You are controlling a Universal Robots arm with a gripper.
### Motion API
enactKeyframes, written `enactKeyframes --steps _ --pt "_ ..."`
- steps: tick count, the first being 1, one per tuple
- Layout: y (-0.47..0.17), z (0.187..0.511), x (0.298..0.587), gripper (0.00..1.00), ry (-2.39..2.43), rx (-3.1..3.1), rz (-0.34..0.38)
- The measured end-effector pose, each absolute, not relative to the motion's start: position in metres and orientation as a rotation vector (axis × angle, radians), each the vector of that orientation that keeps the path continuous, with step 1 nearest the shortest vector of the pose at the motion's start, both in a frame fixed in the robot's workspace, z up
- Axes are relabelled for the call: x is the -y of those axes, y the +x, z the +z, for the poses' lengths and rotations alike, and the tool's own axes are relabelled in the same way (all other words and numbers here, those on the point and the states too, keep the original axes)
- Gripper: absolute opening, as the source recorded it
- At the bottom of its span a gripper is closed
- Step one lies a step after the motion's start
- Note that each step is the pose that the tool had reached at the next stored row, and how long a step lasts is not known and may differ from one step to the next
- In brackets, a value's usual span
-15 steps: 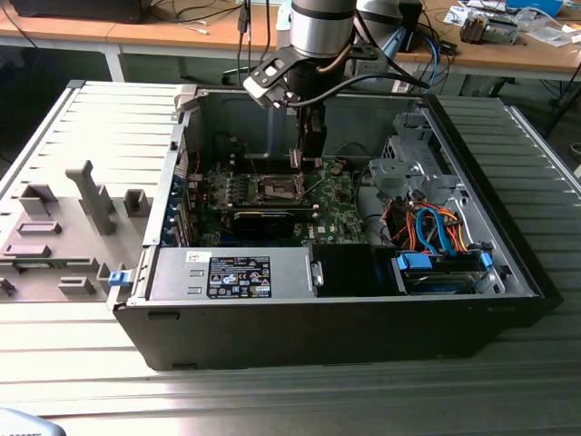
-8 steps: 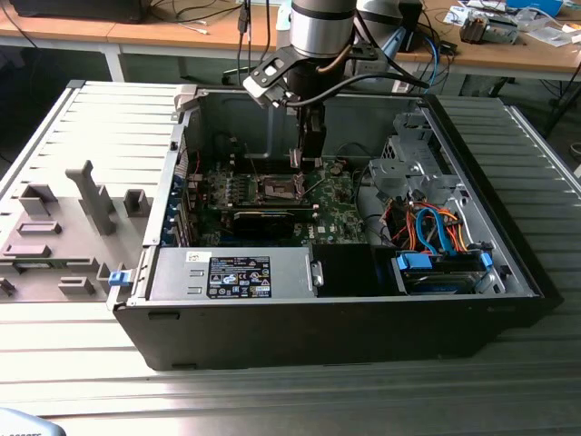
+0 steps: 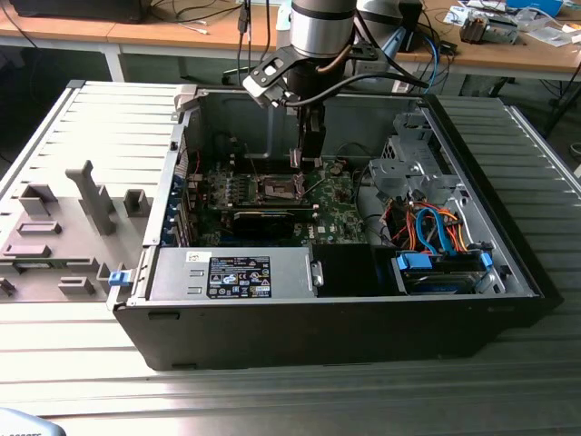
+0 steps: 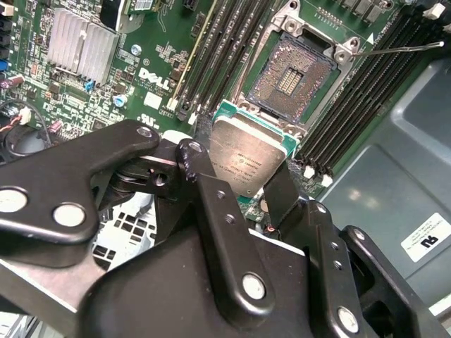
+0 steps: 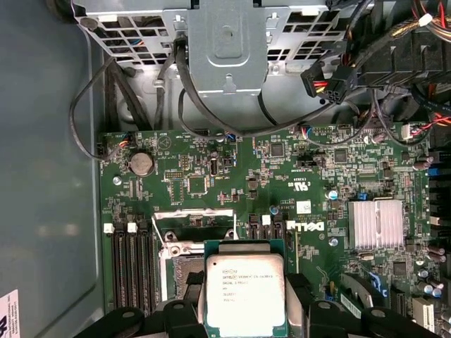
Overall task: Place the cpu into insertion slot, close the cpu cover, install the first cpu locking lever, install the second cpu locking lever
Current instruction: 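Place the cpu into insertion slot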
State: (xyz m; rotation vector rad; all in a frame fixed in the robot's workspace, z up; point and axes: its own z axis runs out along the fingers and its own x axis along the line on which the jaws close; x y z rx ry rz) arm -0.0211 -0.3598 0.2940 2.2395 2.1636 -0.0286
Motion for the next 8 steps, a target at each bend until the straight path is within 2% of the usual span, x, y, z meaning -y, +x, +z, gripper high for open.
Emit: enactKeyframes --steps 8 --pt "-0.0211 0.2940 0.3598 0.54 2.252 -2.150 -0.029"
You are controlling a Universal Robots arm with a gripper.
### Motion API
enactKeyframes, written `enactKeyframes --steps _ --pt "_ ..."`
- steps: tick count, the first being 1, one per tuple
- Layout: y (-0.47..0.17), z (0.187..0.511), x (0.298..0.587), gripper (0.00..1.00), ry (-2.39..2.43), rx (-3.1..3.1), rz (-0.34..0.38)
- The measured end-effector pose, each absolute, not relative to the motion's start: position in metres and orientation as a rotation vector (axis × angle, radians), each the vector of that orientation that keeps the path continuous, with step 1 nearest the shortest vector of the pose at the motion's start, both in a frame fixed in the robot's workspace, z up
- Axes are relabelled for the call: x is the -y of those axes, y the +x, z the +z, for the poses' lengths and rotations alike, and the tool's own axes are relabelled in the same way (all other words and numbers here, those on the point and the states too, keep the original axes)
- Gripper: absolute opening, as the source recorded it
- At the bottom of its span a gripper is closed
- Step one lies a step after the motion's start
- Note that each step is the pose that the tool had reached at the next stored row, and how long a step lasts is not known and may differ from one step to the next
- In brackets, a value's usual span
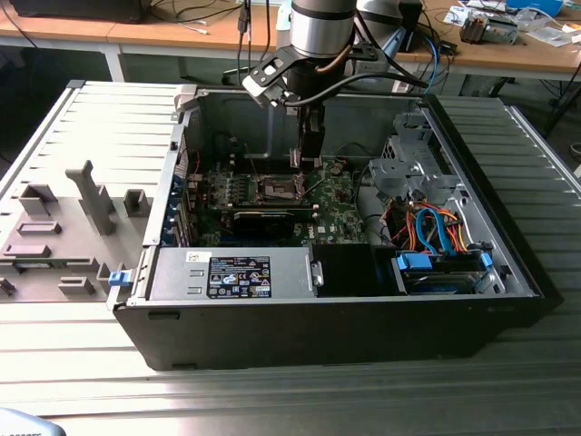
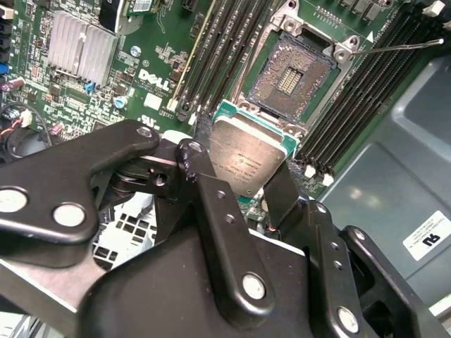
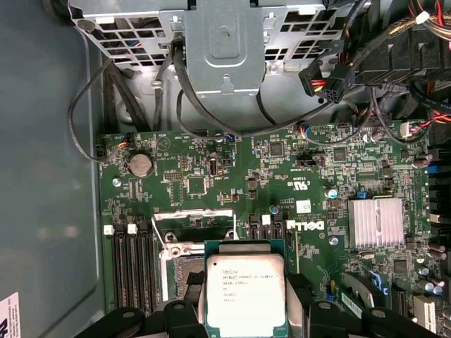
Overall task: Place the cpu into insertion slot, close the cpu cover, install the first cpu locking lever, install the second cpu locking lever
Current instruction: 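Place the cpu into insertion slot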
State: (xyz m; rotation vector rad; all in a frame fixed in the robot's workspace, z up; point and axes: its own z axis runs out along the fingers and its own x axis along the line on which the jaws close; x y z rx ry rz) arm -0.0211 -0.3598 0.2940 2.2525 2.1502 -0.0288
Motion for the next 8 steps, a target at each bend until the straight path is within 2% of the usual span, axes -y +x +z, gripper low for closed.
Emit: enactKeyframes --steps 8 --pt "-0.0211 0.2940 0.3598 0.54 2.265 -2.138 -0.029"
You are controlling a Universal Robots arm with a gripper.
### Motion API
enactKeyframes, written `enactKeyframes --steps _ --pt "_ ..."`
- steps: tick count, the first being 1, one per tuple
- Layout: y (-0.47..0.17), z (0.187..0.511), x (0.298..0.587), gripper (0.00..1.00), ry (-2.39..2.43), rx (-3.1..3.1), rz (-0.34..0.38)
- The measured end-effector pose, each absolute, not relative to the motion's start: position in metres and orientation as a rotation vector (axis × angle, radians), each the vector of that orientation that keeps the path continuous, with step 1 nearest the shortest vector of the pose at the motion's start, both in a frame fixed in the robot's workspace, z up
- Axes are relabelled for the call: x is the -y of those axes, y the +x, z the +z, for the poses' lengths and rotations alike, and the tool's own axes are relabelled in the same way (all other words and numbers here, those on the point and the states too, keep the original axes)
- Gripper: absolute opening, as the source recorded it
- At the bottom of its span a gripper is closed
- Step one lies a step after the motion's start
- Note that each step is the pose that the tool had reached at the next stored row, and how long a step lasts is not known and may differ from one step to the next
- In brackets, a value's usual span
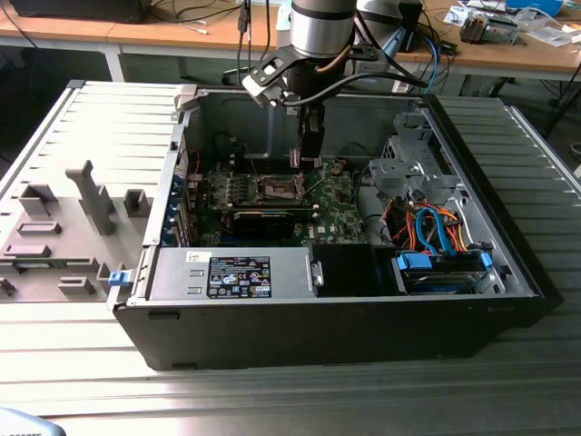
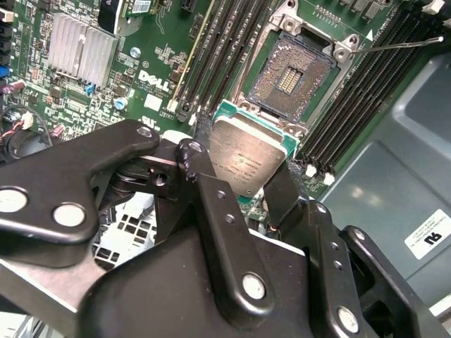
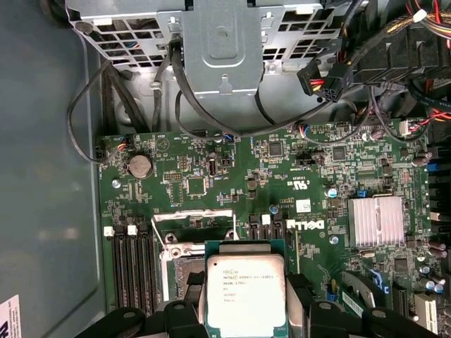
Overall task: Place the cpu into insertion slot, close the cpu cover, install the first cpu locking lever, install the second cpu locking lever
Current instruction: 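Place the cpu into insertion slot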
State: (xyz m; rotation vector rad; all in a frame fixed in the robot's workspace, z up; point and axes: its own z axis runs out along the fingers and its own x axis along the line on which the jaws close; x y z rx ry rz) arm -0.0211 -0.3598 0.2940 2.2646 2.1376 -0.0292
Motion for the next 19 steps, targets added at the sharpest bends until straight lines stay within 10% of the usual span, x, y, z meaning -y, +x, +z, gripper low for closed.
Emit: enactKeyframes --steps 19 --pt "-0.0211 0.2940 0.3598 0.54 2.291 -2.109 -0.030"
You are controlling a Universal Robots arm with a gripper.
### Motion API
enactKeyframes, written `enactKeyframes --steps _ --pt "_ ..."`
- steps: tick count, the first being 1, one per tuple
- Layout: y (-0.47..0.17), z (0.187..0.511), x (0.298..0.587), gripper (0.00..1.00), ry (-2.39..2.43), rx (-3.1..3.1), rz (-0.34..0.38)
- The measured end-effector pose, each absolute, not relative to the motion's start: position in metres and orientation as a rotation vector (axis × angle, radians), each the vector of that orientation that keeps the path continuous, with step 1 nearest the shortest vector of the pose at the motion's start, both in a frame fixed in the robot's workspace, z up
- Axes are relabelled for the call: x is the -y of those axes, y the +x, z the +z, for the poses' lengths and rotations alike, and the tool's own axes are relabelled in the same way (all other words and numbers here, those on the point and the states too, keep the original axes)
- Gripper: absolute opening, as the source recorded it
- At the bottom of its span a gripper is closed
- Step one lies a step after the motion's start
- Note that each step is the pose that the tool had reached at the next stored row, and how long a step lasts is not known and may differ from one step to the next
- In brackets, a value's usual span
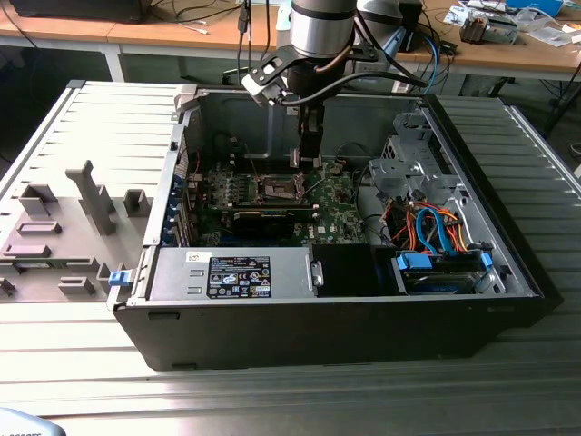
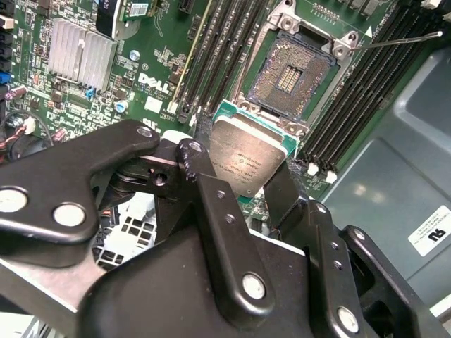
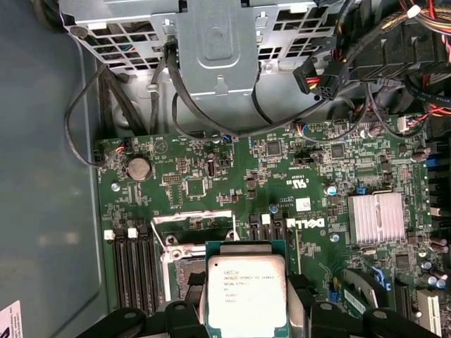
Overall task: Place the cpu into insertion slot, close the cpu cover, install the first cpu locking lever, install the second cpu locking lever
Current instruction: 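Place the cpu into insertion slot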
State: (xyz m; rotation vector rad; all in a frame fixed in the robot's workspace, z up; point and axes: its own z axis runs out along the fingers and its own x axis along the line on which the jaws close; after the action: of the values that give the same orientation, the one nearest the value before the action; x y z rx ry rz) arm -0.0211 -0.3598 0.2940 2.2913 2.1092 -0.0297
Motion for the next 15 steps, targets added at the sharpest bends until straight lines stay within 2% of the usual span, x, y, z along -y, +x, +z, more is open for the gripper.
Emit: enactKeyframes --steps 15 --pt "-0.0211 0.2939 0.3598 0.54 2.311 -2.088 -0.030"
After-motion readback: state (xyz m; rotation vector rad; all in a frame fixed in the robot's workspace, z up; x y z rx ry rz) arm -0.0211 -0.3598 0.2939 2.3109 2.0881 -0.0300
